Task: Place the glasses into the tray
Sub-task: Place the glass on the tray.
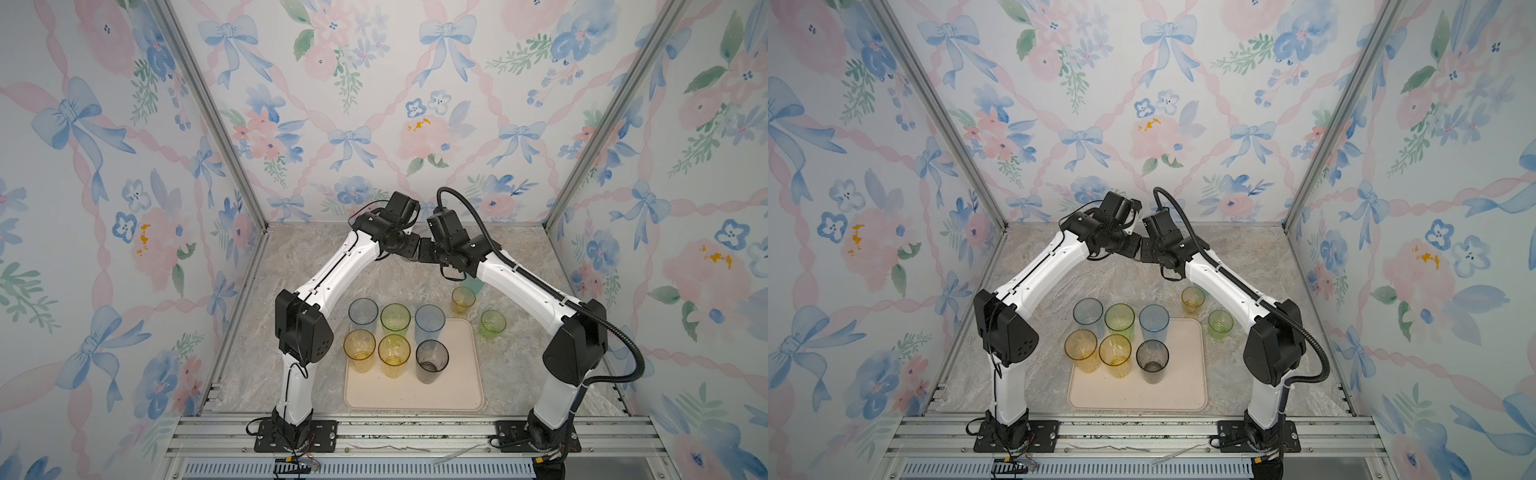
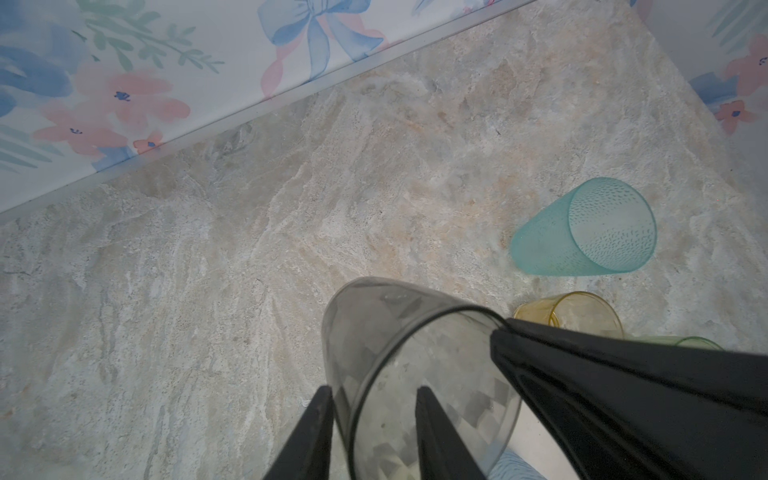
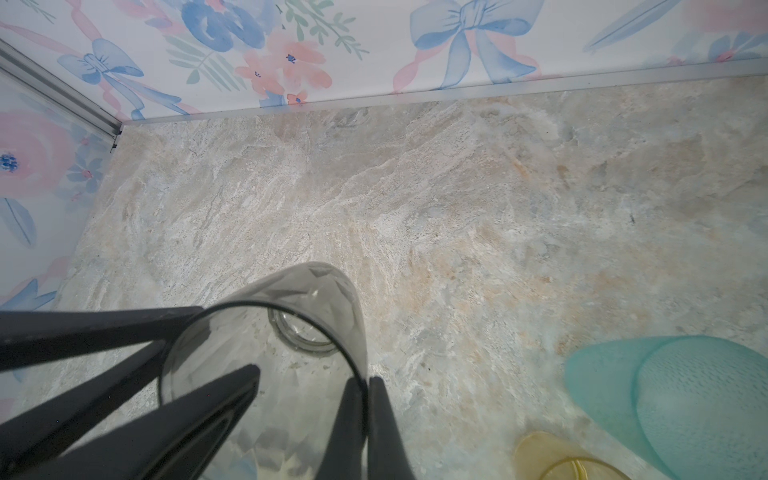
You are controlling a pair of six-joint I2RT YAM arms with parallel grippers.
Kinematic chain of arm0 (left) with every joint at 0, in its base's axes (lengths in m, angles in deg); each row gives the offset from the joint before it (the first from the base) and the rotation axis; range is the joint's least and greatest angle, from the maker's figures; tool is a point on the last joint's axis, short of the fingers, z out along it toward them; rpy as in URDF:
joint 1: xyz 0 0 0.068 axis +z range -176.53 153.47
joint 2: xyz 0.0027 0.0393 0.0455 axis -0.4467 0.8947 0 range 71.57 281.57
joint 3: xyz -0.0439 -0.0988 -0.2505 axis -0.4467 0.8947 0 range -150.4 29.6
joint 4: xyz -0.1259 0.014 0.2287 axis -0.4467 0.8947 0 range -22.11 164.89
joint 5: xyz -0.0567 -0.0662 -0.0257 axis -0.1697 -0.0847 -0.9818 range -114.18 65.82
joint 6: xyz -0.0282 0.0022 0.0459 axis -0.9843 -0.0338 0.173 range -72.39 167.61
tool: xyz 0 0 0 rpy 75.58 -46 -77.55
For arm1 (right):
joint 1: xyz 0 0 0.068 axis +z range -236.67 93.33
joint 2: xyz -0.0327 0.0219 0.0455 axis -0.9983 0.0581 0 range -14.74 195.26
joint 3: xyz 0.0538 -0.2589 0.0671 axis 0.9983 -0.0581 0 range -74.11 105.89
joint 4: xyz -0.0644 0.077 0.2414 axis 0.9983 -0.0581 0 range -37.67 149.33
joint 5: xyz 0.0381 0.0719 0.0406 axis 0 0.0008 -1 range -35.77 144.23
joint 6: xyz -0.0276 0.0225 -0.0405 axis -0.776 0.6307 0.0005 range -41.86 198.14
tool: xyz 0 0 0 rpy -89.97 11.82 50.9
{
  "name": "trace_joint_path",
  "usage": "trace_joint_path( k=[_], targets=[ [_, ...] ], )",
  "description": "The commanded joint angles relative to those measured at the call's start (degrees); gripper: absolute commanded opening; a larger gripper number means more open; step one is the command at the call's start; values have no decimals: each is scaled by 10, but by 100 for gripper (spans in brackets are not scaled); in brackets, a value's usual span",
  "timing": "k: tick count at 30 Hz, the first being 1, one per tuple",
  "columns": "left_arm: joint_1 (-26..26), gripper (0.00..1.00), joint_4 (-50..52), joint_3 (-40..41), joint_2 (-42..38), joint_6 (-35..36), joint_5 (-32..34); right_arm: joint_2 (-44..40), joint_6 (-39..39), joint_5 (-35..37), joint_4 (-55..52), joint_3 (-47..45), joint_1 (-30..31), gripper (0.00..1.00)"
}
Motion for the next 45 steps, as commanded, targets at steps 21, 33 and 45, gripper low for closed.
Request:
trace_joint_path(
  k=[21, 33, 45],
  targets=[
    [30, 36, -2, -10, -67, 8, -11, -65, 6, -13, 32, -45, -48, 0],
    [109, 34, -16, 62, -140, 10, 0, -212, -87, -28, -134, -26, -103, 0],
    [137, 34, -27, 80, -143, 12, -16, -329, -101, -82, -396, -91, -120, 0]
  ],
)
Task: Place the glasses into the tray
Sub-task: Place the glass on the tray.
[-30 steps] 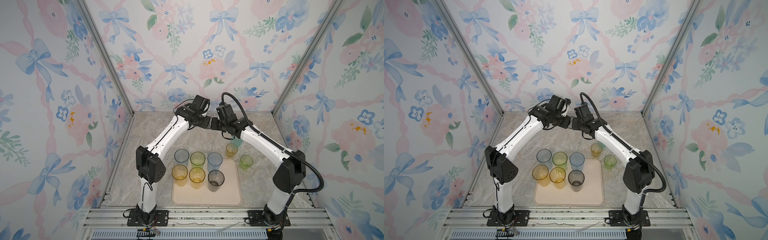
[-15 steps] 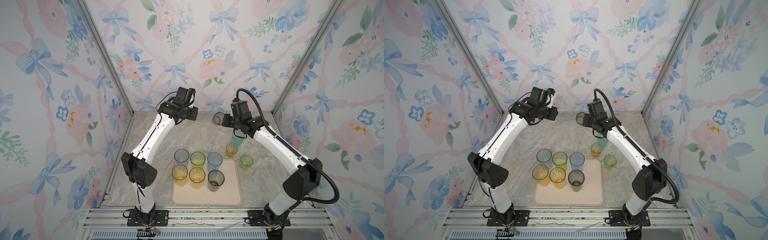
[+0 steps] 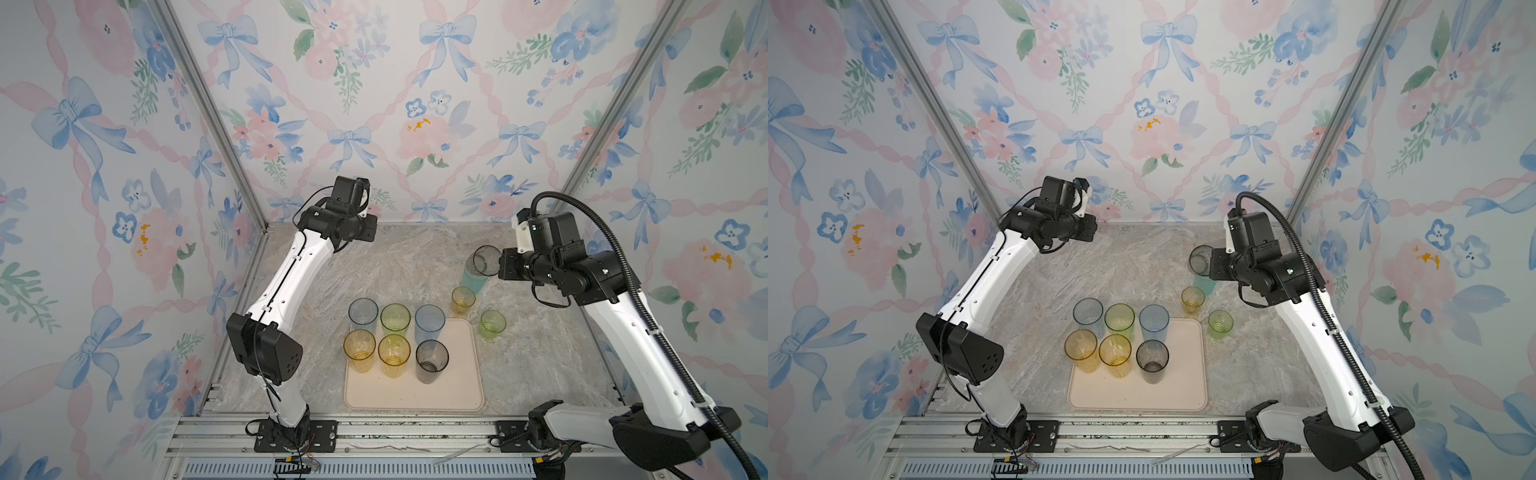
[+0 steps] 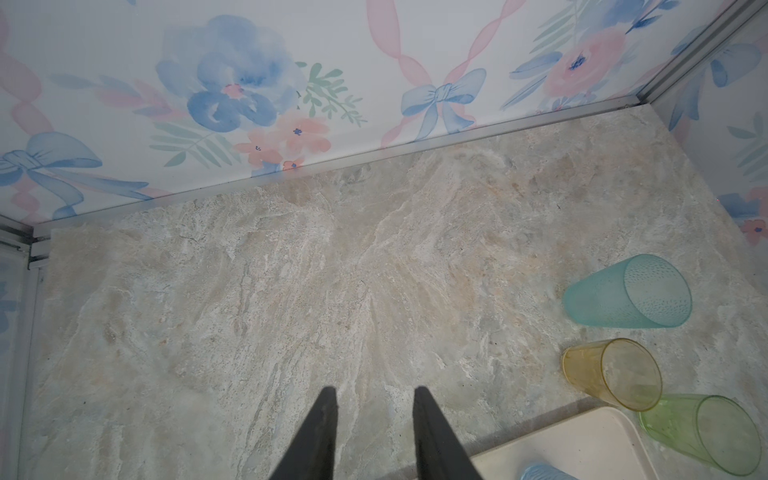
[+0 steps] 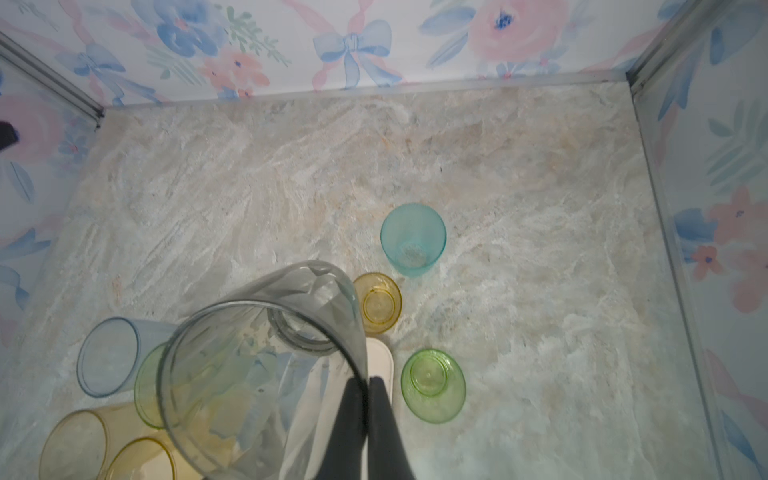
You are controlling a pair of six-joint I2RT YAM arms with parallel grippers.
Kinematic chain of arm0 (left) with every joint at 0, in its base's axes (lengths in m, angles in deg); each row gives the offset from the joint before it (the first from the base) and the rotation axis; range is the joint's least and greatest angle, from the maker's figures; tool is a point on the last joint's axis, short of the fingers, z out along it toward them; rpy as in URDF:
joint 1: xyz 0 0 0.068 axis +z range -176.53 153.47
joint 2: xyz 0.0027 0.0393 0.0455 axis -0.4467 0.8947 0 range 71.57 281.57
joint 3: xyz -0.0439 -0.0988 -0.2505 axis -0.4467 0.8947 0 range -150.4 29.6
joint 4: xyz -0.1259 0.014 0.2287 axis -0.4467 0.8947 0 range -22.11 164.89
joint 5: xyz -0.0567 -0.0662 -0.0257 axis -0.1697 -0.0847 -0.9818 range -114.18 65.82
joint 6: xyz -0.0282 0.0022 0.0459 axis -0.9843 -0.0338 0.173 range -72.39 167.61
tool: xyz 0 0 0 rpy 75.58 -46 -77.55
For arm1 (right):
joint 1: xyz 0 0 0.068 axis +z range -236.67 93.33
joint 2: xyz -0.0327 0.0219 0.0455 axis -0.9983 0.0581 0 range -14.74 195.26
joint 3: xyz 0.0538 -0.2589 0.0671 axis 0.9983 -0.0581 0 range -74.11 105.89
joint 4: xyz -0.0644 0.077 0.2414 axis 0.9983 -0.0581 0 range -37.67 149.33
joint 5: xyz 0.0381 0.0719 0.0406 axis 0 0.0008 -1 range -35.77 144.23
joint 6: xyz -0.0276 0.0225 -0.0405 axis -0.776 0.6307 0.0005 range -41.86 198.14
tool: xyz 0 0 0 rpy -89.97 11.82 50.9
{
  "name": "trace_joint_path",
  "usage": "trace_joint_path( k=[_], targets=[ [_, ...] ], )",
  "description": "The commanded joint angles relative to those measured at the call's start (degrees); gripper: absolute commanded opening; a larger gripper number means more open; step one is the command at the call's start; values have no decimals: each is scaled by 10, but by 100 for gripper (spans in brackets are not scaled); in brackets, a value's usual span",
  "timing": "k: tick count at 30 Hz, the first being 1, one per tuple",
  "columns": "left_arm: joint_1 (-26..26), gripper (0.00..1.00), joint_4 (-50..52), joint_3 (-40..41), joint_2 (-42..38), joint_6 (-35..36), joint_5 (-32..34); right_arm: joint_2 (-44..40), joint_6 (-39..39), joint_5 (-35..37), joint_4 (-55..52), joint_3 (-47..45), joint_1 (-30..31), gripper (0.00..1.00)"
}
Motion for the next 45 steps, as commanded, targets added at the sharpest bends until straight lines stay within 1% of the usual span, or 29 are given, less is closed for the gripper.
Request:
trace_joint_path(
  k=[1, 5, 8, 14, 20, 25, 35, 45],
  targets=[
    [9, 34, -7, 2, -4, 9, -11, -11, 5, -28, -93, -46, 5, 0],
    [10, 34, -7, 5, -2, 7, -14, -25, 18, -52, -98, -105, 13, 0],
    [10, 34, -7, 11, -2, 1, -16, -25, 27, -57, -86, -142, 31, 0],
    [10, 34, -7, 19, -13, 0, -14, -9, 39, -60, -42, -204, 52, 0],
    [10, 34, -7, 34, -27, -1, -8, 20, 35, -55, 2, -244, 53, 0],
    [10, 34, -7, 42, -36, -2, -3, 52, 30, -50, 38, -259, 53, 0],
    [12, 34, -7, 41, -42, 0, 0, 123, 19, -47, 88, -255, 52, 0],
    [15, 35, -7, 39, -45, 0, 4, 146, 9, -43, 113, -270, 42, 0]
  ],
)
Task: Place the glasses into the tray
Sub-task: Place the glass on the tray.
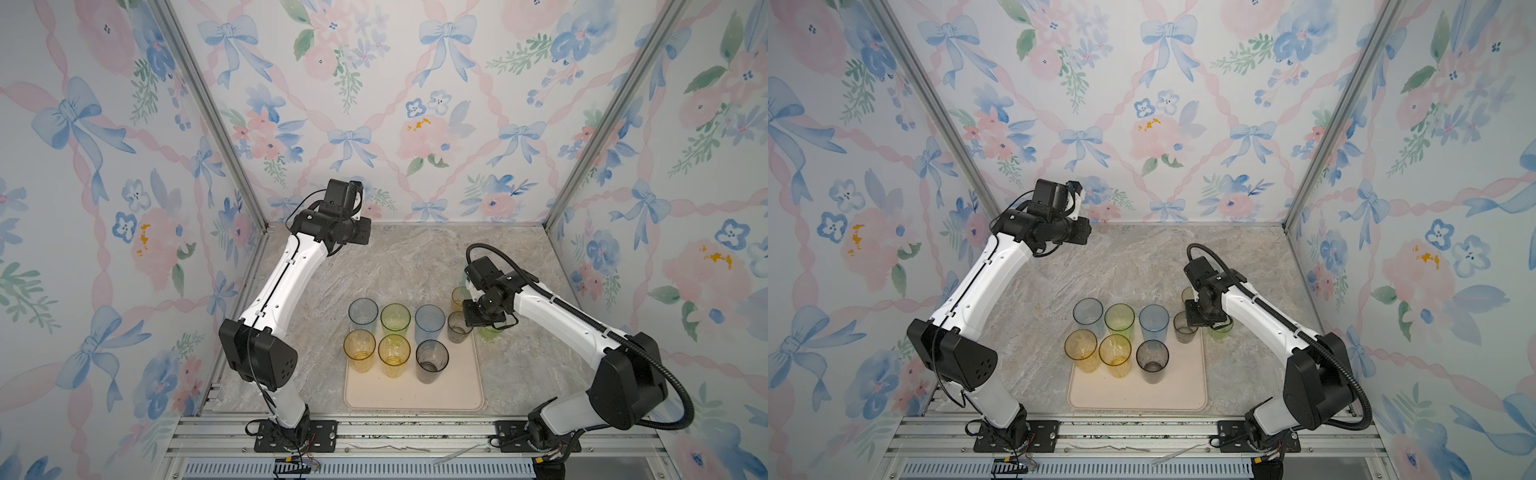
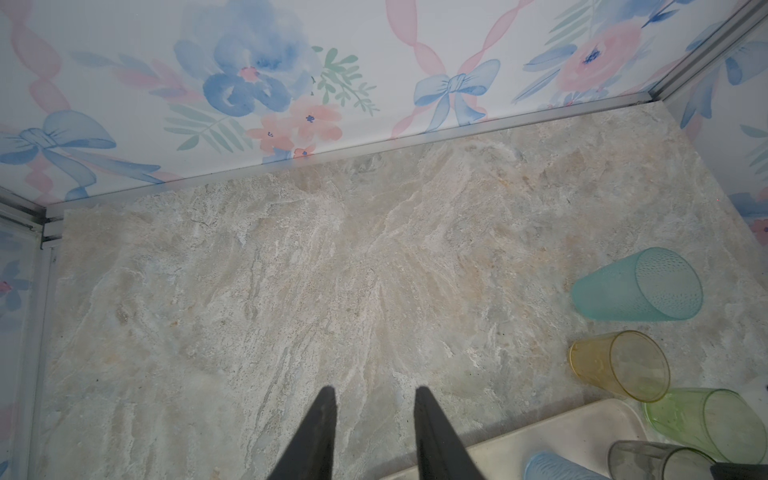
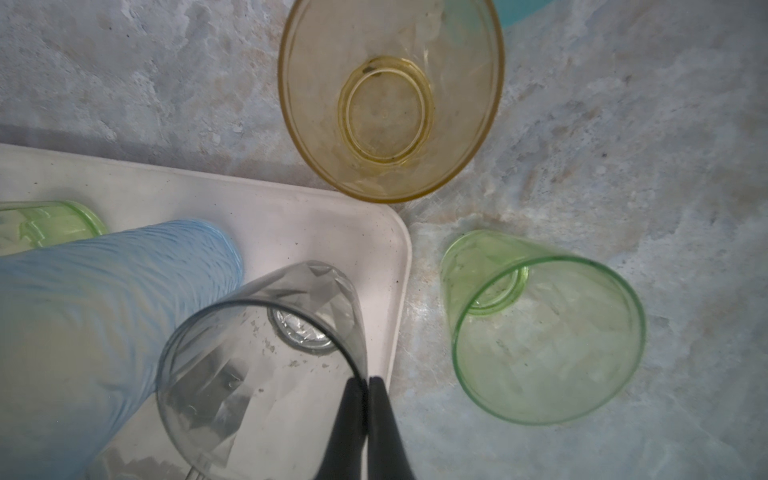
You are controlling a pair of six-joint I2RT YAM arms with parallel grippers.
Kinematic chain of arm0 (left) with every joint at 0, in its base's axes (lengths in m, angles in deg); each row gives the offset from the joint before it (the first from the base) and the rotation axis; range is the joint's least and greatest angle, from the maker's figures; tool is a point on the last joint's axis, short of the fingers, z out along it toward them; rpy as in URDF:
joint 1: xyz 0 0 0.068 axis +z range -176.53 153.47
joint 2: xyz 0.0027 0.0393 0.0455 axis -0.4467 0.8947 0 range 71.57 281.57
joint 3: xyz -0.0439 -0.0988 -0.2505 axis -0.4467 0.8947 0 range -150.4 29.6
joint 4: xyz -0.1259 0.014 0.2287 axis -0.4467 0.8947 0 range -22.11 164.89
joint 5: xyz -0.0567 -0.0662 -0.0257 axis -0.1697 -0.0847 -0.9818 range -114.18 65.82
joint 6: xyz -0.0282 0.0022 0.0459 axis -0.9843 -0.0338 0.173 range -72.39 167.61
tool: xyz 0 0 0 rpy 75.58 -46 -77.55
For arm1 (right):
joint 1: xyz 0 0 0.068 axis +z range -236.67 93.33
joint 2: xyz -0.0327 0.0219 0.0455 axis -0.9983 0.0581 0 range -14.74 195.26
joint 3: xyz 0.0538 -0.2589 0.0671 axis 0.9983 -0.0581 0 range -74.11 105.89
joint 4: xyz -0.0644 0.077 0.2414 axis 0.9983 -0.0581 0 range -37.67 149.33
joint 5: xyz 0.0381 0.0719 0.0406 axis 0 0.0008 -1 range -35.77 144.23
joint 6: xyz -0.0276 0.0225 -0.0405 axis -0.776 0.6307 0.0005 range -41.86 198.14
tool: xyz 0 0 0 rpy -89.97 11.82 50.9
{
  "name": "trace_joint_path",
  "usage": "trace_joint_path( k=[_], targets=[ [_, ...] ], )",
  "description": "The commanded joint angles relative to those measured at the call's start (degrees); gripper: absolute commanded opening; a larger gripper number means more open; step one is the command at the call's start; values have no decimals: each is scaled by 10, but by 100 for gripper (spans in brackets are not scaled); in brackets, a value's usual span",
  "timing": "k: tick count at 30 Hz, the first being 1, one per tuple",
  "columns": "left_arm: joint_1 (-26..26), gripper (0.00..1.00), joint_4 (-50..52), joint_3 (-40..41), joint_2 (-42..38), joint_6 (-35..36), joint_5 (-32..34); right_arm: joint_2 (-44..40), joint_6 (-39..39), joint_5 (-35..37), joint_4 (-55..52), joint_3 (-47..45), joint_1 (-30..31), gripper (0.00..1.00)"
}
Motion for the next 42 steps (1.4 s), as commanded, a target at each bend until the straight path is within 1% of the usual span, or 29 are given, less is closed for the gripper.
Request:
trace_joint_path(
  k=[1, 22, 42],
  targets=[
    [4, 35, -5, 0, -16, 1, 8, 13, -10, 8, 12, -7, -6, 0],
    [4, 35, -5, 1, -18, -3, 12, 33, -9, 6, 43, -22, -2, 0],
    [4, 35, -6, -2, -13, 0, 12, 40, 12, 29, 76, -35, 16, 0]
  ],
)
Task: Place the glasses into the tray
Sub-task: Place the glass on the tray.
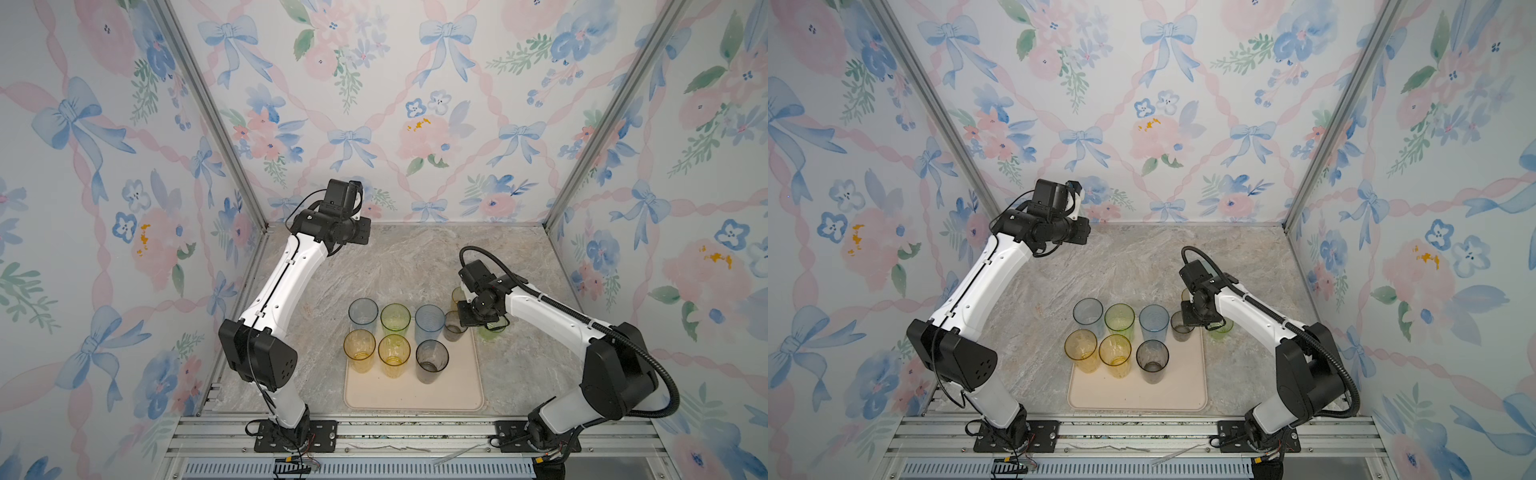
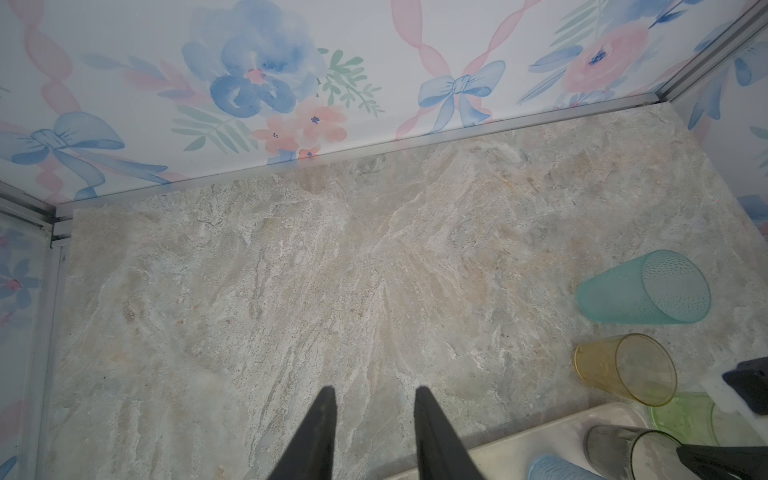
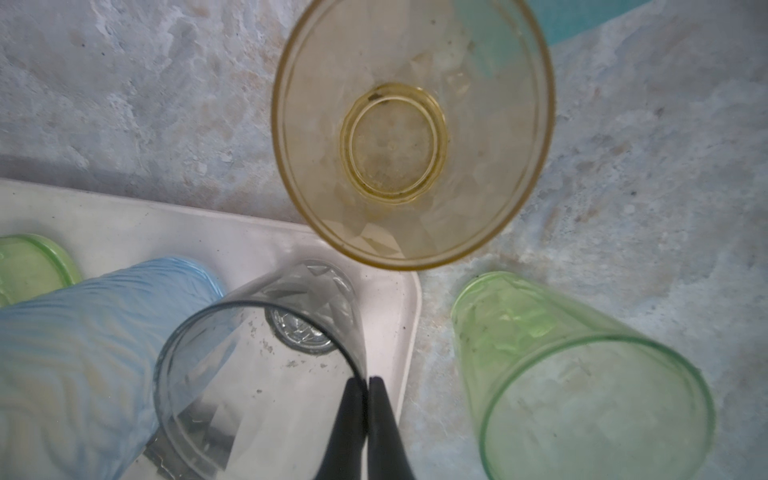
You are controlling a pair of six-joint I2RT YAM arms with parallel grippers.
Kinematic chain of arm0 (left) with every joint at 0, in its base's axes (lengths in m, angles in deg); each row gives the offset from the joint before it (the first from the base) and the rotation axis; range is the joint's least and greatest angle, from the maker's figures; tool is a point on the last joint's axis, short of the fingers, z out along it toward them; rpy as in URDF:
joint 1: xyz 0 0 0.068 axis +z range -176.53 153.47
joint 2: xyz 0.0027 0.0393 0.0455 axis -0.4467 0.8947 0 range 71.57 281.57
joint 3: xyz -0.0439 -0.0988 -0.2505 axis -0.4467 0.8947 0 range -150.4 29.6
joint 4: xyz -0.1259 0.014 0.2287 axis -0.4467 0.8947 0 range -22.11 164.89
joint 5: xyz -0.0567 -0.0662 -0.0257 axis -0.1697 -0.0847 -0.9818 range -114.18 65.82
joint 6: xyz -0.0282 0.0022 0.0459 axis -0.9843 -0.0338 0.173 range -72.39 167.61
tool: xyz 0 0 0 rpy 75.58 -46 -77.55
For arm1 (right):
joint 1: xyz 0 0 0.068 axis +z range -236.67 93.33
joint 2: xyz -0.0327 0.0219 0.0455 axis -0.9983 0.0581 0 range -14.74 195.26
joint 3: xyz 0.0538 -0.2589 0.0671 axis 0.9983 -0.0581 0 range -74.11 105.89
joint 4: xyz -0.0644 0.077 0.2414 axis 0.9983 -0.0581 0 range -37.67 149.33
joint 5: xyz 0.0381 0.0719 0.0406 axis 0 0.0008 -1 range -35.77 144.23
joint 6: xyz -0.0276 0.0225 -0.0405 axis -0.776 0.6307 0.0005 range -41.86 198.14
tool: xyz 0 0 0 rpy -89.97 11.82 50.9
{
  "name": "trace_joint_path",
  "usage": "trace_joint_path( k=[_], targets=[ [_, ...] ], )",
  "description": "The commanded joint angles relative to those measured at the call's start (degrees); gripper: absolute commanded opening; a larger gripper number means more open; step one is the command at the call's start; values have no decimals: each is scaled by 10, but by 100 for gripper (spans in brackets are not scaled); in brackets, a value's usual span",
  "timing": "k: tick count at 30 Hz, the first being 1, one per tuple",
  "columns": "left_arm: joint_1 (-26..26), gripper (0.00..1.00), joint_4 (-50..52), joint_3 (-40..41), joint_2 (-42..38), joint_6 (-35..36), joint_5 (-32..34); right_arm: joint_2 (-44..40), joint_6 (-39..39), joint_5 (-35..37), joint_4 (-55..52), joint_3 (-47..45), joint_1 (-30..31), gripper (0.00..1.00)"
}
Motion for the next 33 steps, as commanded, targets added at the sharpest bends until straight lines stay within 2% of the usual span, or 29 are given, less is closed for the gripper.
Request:
trace_joint_path(
  k=[1, 10, 28, 33],
  targets=[
    [4, 35, -6, -2, -12, 0, 4, 10, 10, 12, 6, -9, 8, 0],
    [6, 35, -6, -2, -12, 2, 4, 16, 13, 17, 7, -8, 13, 1],
    [5, 35, -6, -1, -14, 2, 1, -7, 4, 14, -7, 13, 16, 18],
    [6, 35, -6, -1, -14, 1, 1, -13, 1, 14, -14, 21, 16, 20]
  ],
)
